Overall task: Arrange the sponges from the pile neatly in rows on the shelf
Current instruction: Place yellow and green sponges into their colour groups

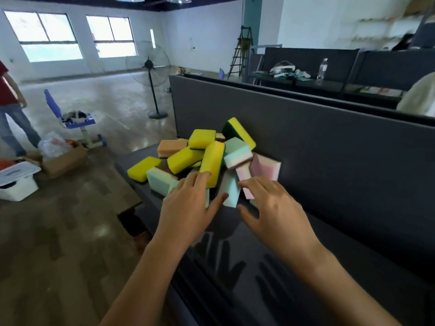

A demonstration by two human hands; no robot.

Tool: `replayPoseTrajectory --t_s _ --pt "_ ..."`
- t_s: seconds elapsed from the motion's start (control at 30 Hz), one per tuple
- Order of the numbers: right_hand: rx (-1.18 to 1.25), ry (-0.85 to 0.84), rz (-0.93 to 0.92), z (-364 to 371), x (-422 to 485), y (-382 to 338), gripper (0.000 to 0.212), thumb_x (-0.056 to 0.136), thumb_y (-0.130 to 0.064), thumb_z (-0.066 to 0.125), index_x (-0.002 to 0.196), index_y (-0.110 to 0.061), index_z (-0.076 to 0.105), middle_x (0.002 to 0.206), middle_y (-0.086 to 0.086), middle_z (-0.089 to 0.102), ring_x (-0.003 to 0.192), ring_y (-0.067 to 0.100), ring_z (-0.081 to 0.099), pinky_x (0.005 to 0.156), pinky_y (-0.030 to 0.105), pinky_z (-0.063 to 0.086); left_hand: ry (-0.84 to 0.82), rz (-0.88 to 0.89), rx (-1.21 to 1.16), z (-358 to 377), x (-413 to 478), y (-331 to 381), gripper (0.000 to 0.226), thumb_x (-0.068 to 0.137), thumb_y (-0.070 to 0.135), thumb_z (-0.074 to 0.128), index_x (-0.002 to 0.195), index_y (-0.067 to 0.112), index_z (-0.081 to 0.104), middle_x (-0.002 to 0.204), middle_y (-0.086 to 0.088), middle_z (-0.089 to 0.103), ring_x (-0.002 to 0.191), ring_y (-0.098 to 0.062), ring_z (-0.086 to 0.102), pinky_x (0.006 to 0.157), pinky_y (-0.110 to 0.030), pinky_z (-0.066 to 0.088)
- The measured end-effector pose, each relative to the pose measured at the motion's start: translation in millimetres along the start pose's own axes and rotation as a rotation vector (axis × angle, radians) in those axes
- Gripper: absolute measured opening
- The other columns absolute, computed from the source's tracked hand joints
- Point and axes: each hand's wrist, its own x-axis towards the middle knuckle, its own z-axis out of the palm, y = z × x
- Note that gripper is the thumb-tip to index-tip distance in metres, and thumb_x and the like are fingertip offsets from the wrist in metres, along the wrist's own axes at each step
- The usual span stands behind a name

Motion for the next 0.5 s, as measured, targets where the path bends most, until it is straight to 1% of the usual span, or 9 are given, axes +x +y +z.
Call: replayPoseTrajectory --t_s 0.07,0.13,0.2,0.27,0.33,0.43,0.5 --pt "0.011 0.004 0.022 5 6 4 0.038 0.083 -0.028 0.071 0.119 -0.024 0.060 0.117 -0.007 0.061 0.104 0.018 0.059 0.072 0.031 0.052 -0.021 -0.024 -0.033 8 14 -5 0.067 0.088 0.065 0.044 0.137 0.020 0.041 0.130 -0.002 0.054 0.116 -0.025 0.053 0.085 -0.040 0.047" --pt "0.011 0.016 0.048 9 15 5 0.039 0.084 -0.030 0.069 0.121 -0.024 0.059 0.118 -0.007 0.058 0.104 0.018 0.058 0.071 0.038 0.054 -0.036 -0.037 -0.085 17 28 -12 0.077 0.086 0.073 0.031 0.142 0.021 0.034 0.136 -0.002 0.051 0.122 -0.023 0.050 0.095 -0.041 0.046" --pt "0.009 0.029 0.077 13 24 6 0.040 0.084 -0.031 0.067 0.122 -0.024 0.057 0.119 -0.007 0.057 0.105 0.019 0.056 0.071 0.043 0.055 -0.032 -0.044 -0.132 27 43 -21 0.080 0.086 0.077 0.024 0.143 0.021 0.031 0.137 -0.003 0.052 0.125 -0.024 0.049 0.098 -0.043 0.044" --pt "-0.014 0.054 0.095 18 35 7 0.041 0.083 -0.029 0.067 0.121 -0.022 0.057 0.120 -0.004 0.056 0.105 0.022 0.055 0.076 0.044 0.053 -0.048 -0.057 -0.182 35 57 -26 0.079 0.088 0.076 0.025 0.144 0.021 0.029 0.136 -0.005 0.053 0.124 -0.025 0.050 0.098 -0.045 0.043" --pt "-0.055 0.056 0.133 23 46 7 0.047 0.083 -0.031 0.067 0.126 -0.019 0.054 0.127 -0.001 0.054 0.110 0.025 0.053 0.085 0.044 0.051 -0.091 -0.074 -0.235 39 66 -27 0.074 0.088 0.070 0.032 0.143 0.022 0.028 0.133 -0.005 0.054 0.121 -0.027 0.052 0.095 -0.047 0.044" --pt "-0.113 0.091 0.186 31 69 2 0.065 0.081 -0.037 0.074 0.136 -0.016 0.047 0.137 0.007 0.047 0.119 0.030 0.049 0.095 0.045 0.048 -0.125 -0.065 -0.311 33 70 -32 0.072 0.086 0.063 0.047 0.143 0.023 0.028 0.135 -0.003 0.052 0.122 -0.026 0.051 0.092 -0.043 0.043" --pt "-0.148 0.055 0.223 39 87 -4 0.078 0.081 -0.046 0.073 0.144 -0.019 0.037 0.147 0.009 0.036 0.128 0.030 0.040 0.102 0.043 0.040 -0.127 -0.048 -0.346 26 67 -42 0.076 0.084 0.060 0.054 0.146 0.024 0.027 0.140 0.000 0.046 0.125 -0.024 0.047 0.092 -0.039 0.041"
